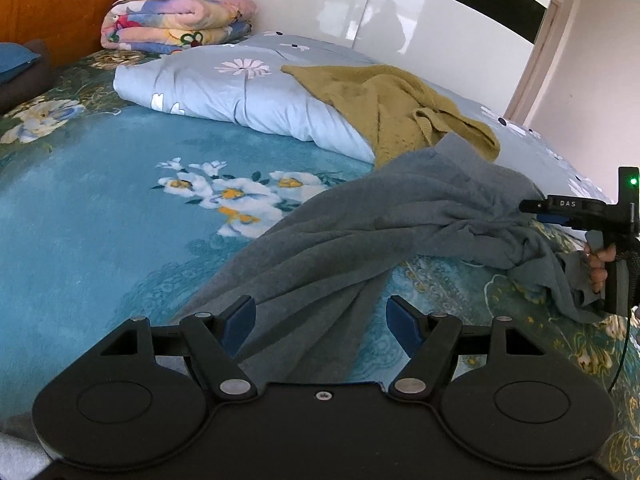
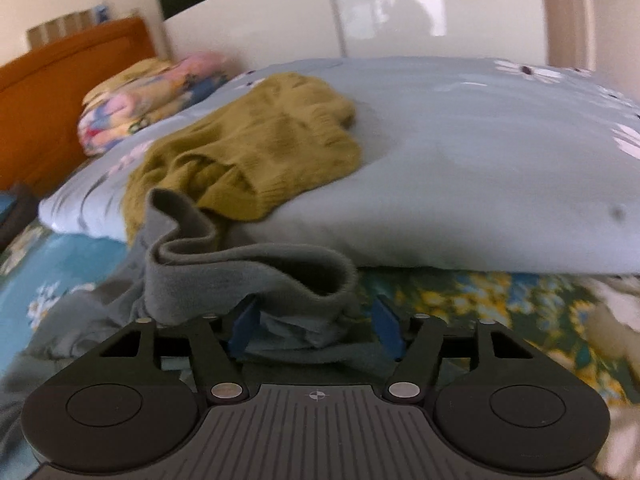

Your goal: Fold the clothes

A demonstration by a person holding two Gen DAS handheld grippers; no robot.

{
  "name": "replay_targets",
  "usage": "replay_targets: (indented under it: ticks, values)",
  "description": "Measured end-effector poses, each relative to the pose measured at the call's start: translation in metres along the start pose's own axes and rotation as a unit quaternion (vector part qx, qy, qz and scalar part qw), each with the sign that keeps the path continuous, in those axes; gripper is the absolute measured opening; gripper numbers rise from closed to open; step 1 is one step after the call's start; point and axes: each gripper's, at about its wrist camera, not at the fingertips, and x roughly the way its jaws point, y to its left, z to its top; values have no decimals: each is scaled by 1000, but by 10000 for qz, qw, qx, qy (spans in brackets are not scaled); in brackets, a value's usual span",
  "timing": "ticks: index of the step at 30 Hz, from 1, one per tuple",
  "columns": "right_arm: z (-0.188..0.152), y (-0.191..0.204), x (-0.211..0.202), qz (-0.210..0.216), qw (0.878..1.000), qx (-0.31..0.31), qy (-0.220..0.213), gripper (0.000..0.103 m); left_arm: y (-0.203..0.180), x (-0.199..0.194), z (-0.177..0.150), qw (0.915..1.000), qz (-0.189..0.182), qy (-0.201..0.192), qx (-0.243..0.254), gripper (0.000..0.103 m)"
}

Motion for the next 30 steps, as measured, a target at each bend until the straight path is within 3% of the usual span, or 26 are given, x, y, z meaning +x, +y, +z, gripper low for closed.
replay_targets:
  ticks: [2, 5, 7, 9, 19, 30]
  values:
    - [2, 3, 0, 31, 10000, -41, -16, 59, 0, -4, -1, 10000, 26, -12, 2, 70]
    - [5, 8, -2, 74, 9999, -62, -61, 39, 0, -10, -2, 10000, 41, -32, -6, 70]
    - [7, 10, -7, 114, 9999, -43, -87, 18, 0, -15, -4, 10000, 49, -52, -40, 70]
    - [8, 13, -13, 236, 9997, -37, -80, 10, 0, -20, -6, 9999, 52, -79, -84, 70]
    - [-2, 59, -93, 1048, 9932, -370, -340, 9, 2, -65, -15, 9987, 59, -419, -283, 70]
    - [-32, 114, -179, 2155, 9748, -369, -449, 9, 33, -145, -54, 9930, 439, -840, -705, 74]
